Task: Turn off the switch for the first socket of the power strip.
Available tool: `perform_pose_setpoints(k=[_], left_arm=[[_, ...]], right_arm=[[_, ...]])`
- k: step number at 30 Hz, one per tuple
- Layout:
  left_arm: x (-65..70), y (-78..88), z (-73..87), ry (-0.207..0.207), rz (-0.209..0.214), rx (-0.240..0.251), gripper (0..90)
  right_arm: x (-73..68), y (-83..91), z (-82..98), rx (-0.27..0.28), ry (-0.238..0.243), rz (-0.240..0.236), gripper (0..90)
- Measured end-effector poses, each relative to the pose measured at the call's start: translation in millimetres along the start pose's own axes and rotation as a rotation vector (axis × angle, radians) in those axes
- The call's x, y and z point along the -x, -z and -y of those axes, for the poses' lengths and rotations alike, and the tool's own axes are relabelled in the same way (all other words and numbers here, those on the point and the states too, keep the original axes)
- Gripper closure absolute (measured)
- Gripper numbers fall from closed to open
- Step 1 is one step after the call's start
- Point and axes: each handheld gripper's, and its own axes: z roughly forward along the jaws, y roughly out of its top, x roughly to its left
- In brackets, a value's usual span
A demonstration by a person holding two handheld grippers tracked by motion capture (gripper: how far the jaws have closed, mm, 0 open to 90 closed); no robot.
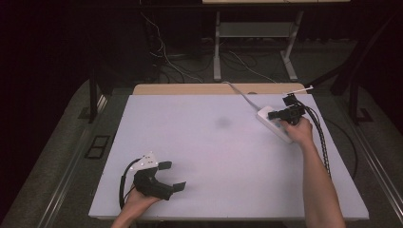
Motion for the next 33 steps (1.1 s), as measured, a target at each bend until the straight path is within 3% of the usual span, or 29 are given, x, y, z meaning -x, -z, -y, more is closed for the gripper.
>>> perform_pose_setpoints(k=[14,19,33], left_arm=[[2.9,1.5,-0.1,-0.009,-0.001,0.004,0.0],[3.5,2.3,-0.1,-0.013,0.001,0.005,0.0],[2.0,-0.7,-0.4,-0.017,0.002,-0.008,0.0]], right_arm=[[-3.8,-1.3,-0.9,-0.015,-0.034,0.030,90.0],[-8.4,-1.5,-0.5,-0.013,-0.008,0.059,90.0],[-6.2,-0.7,4.8,0.027,-0.026,0.043,90.0]])
